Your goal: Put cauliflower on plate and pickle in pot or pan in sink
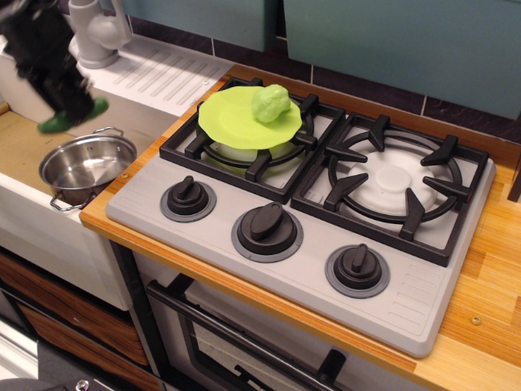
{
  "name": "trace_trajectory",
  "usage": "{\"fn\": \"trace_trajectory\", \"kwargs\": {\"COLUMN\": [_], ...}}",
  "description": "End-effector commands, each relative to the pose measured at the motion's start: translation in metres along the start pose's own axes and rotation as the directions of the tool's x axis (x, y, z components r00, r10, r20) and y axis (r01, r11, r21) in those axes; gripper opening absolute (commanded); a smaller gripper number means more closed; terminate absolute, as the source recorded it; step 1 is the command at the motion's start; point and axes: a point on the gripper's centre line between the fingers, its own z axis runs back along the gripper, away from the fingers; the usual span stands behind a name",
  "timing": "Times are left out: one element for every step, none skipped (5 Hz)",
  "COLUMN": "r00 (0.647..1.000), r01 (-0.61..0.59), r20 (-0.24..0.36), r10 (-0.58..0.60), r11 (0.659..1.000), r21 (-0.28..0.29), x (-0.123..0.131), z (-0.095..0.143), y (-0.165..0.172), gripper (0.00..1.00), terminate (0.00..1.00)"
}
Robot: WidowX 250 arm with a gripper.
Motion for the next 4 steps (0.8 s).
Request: {"fn": "trace_trajectory", "kwargs": {"r00": [0.998, 0.994, 0.988, 0.98], "r01": [0.006, 0.041, 0.083, 0.13], "r20": [0.067, 0.105, 0.138, 0.16], "r10": [-0.004, -0.036, -0.075, -0.117], "r11": [1.0, 0.998, 0.995, 0.989], "r21": [-0.024, -0.047, -0.057, -0.073], "x": [-0.023, -0.026, -0.017, -0.005], "z": [-0.024, -0.038, -0.045, -0.045], "y": [0.008, 0.012, 0.018, 0.024], "gripper": [0.0, 0.0, 0.0, 0.0], "terminate": [0.0, 0.0, 0.0, 0.0]}}
